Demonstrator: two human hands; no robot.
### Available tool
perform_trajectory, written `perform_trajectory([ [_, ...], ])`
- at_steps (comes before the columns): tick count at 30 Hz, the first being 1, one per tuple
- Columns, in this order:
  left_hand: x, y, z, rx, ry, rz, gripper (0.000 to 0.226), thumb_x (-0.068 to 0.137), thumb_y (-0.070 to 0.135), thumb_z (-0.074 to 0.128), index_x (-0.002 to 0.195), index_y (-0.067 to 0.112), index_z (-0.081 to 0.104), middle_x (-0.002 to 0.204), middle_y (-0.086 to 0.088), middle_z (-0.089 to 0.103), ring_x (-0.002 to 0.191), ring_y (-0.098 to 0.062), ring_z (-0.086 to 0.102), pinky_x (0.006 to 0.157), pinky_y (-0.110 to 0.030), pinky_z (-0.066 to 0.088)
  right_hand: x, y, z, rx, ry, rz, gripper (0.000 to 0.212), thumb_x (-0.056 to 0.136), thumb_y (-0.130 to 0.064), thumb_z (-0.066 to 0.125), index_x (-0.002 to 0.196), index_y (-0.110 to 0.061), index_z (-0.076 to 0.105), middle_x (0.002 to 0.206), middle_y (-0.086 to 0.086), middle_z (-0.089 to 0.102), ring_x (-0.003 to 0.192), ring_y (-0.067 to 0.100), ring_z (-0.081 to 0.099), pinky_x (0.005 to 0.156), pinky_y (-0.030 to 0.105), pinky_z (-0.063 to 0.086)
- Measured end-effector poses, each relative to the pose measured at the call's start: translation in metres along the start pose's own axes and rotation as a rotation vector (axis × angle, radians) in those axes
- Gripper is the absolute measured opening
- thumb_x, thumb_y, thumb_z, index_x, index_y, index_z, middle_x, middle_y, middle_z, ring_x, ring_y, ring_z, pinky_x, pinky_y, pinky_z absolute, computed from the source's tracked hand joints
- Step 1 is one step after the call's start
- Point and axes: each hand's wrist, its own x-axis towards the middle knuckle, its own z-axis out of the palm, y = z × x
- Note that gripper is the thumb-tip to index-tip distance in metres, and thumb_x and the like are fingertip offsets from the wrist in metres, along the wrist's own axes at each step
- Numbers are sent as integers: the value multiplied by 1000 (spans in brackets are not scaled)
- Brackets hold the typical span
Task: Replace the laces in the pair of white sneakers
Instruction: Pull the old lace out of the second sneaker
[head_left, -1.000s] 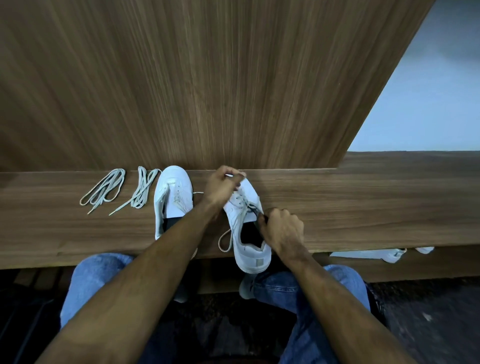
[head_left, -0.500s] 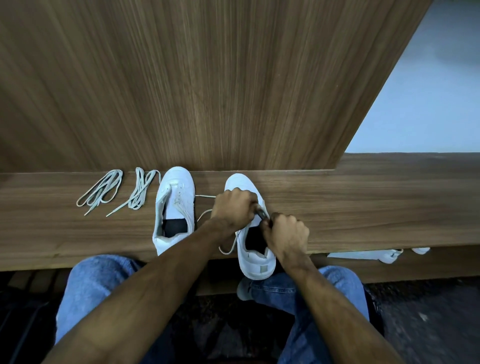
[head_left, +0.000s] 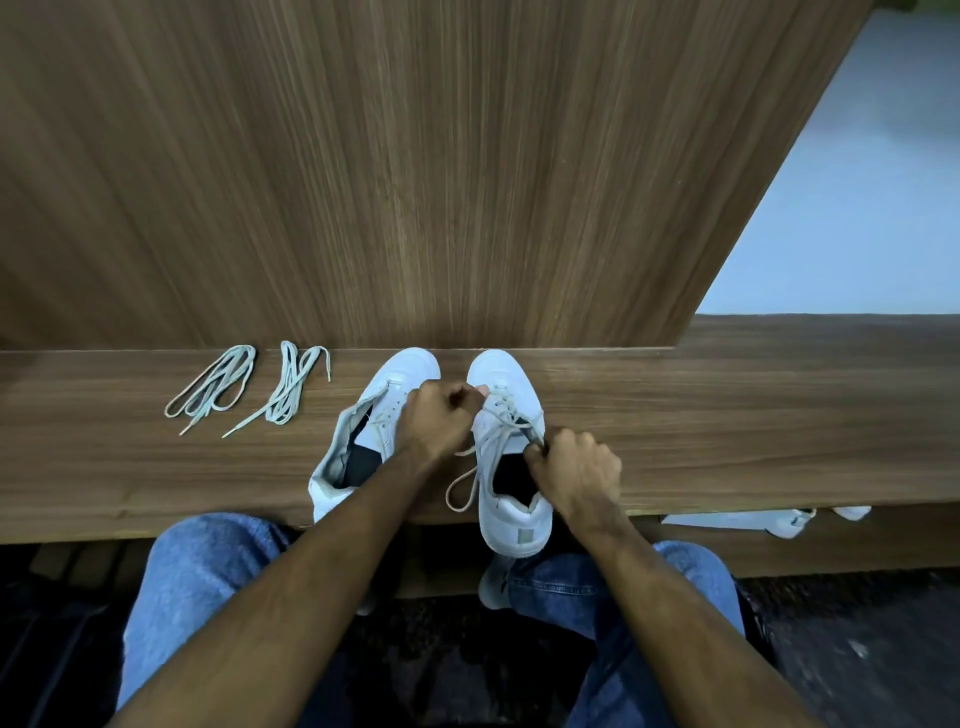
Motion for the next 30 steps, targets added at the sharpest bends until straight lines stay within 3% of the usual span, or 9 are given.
perform_trajectory([
  [3,2,-7,-24,598,178,64,30,89,45,54,94,20,68,95,-7,69,93,-30,63,76,-37,48,1,1,-2,15,14,-41,32,95,-39,43,108,-14,59,101,10,68,91,33,64,73,34,44],
  [5,2,-9,-39,876,85,-18,45,88,54,51,112,18,62,111,-9,66,103,-32,62,83,-37,46,2,0,-4,70,25,-78,34,93,-38,47,120,-18,52,108,9,66,95,34,64,76,37,45],
  [9,0,-21,-48,1060,-100,-113,64,79,60,60,128,20,49,118,-4,64,108,-27,61,81,-33,44,8,-10,-3,119,-22,-126,42,91,-36,53,130,-23,43,118,8,64,102,35,63,82,43,50],
  [13,-8,-24,-41,1170,-143,-88,59,81,49,65,128,19,46,123,-2,61,112,-23,60,80,-31,45,10,-12,1,64,2,-120,28,93,-27,50,120,-20,50,108,10,67,96,35,63,78,39,48],
  [18,-7,-34,-45,1024,-207,-196,71,81,41,67,139,19,32,133,-6,53,120,-29,53,82,-36,45,11,-8,0,57,4,-88,27,95,-26,49,119,-17,53,107,14,67,97,37,63,80,39,49],
  [23,-6,-41,-63,746,-82,-202,76,85,25,61,148,35,20,142,-9,44,124,-34,49,91,-44,45,11,-8,-1,72,-1,-75,27,95,-26,49,120,-17,54,109,15,67,99,37,62,80,40,48],
  [26,-2,-46,-73,713,-17,-199,79,85,25,63,148,41,19,142,-9,44,123,-35,50,92,-46,45,11,-8,-2,74,-14,-63,27,94,-26,49,120,-18,54,110,15,66,101,38,61,80,40,48],
  [30,-4,-51,-74,725,-83,-218,77,85,24,62,147,39,20,145,-8,39,125,-35,48,91,-46,45,10,-9,-4,80,-34,-46,32,94,-28,50,123,-16,54,112,15,66,103,39,61,83,39,48],
])
